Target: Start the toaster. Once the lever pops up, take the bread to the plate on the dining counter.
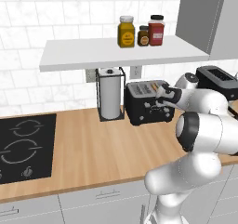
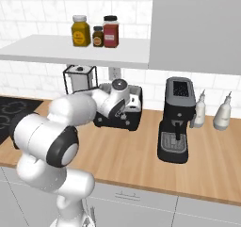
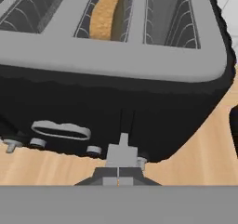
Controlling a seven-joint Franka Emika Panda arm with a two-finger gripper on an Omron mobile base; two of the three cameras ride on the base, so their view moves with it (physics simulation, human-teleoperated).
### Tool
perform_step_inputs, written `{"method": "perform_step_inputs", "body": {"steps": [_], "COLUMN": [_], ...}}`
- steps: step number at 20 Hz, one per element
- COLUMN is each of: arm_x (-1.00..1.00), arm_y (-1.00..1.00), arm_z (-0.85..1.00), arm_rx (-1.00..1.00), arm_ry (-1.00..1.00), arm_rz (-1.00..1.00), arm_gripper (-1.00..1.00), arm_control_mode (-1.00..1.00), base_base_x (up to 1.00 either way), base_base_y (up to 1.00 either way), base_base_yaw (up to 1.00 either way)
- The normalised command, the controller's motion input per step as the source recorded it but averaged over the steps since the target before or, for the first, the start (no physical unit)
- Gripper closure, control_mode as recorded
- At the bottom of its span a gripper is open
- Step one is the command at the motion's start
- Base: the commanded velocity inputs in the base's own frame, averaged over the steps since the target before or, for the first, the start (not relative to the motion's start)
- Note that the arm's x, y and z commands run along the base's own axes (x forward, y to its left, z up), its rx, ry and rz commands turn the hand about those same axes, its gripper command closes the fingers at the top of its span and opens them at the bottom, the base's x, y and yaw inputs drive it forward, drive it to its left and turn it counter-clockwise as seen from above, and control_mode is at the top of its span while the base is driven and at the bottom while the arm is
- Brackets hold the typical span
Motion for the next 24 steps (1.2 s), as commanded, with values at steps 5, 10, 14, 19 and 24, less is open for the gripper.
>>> {"method": "perform_step_inputs", "body": {"steps": [5,10,14,19,24], "arm_x": [-0.13,-0.02,-0.09,-0.04,0.0], "arm_y": [0.13,0.08,0.0,0.0,0.0], "arm_z": [0.82,0.57,0.25,0.2,0.2], "arm_rx": [0.0,0.0,0.02,0.03,-0.01], "arm_ry": [-0.07,-0.09,-0.22,-0.04,0.0], "arm_rz": [0.0,0.0,0.0,0.0,0.0], "arm_gripper": [1.0,1.0,-1.0,-1.0,-1.0], "arm_control_mode": [-1.0,-1.0,-1.0,-1.0,-1.0], "base_base_x": [0.0,0.0,0.0,0.0,0.0], "base_base_y": [0.0,0.0,0.0,0.0,0.0], "base_base_yaw": [0.0,0.0,0.0,0.0,0.0]}}
